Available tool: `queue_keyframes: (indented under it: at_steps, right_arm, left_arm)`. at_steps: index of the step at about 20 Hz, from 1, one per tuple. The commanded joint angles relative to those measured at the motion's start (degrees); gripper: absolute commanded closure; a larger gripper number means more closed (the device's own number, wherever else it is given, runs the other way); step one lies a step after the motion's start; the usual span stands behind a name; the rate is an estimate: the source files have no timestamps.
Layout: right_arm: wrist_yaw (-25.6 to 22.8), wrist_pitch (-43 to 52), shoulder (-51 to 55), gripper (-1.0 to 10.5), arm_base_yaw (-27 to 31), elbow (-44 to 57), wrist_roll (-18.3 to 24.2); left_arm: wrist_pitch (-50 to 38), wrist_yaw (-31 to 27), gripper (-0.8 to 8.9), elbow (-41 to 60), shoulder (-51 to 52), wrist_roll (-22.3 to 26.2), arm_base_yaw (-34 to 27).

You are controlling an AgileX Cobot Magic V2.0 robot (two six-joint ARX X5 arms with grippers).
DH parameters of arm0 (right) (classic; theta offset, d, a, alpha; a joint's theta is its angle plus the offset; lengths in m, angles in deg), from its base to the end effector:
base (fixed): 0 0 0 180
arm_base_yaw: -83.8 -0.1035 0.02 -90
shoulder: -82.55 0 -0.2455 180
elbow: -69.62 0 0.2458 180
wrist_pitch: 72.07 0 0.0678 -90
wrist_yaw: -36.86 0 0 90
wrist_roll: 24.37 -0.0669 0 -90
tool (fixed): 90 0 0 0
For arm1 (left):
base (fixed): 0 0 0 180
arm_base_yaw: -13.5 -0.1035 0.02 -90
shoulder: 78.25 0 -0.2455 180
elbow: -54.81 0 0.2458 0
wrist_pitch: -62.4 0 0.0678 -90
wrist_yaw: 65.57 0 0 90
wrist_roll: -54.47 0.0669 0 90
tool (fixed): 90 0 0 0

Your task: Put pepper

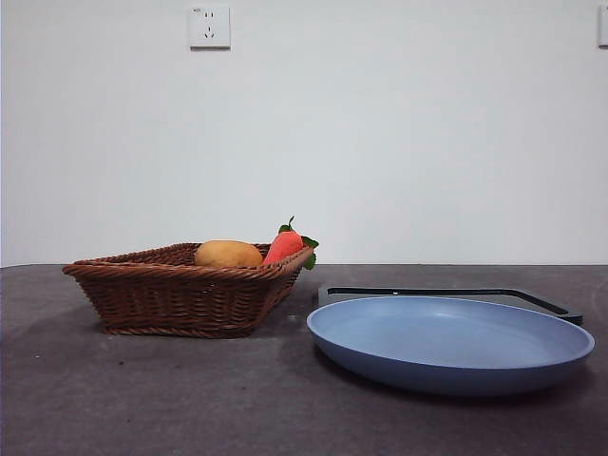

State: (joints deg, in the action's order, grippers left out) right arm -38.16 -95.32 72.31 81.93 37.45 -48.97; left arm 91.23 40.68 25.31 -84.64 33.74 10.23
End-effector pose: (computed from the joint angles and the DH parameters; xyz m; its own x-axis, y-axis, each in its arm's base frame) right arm 0.1382 0.0218 0.2359 0.9568 0.2899 -0.0223 -0.2539 0.8705 0.4216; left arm 0.1343 -0.0111 0.2141 0.9697 -0.2249 -0.0957 0.1735 0.9093 -0.3783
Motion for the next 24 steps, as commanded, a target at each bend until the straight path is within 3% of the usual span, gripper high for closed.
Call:
queue_keyframes:
  at_steps: [1, 6, 15, 20, 21, 24]
  right_arm:
    - [0.2, -3.23, -4.11, 9.4, -0.09, -5.22, 2.49]
    - [4.7, -14.23, -12.87, 9.4, -0.13, -15.87, 8.85]
    - [7.19, -40.22, -26.18, 9.4, -1.44, -31.21, 23.78]
    - [7.23, -43.01, -29.77, 9.3, -1.6, -32.48, 25.73]
    - [7.21, -43.01, -30.21, 9.1, -1.6, -32.48, 25.7]
    - [7.21, -42.99, -31.58, 6.7, -1.6, -32.48, 25.46]
  left_arm:
    - [1.55, 2.08, 8.07, -4.35, -3.65, 0.42, -0.2]
    - [8.09, 7.1, 8.07, -13.44, -12.28, 6.49, -0.2]
    - [24.9, 15.65, 8.07, -27.02, -25.97, 18.91, -0.17]
    - [27.43, 15.69, 8.02, -29.05, -29.11, 21.0, -0.09]
    - [27.36, 15.61, 7.68, -29.05, -29.16, 20.96, -0.09]
    - [27.34, 15.28, 4.66, -29.05, -29.16, 20.79, -0.09]
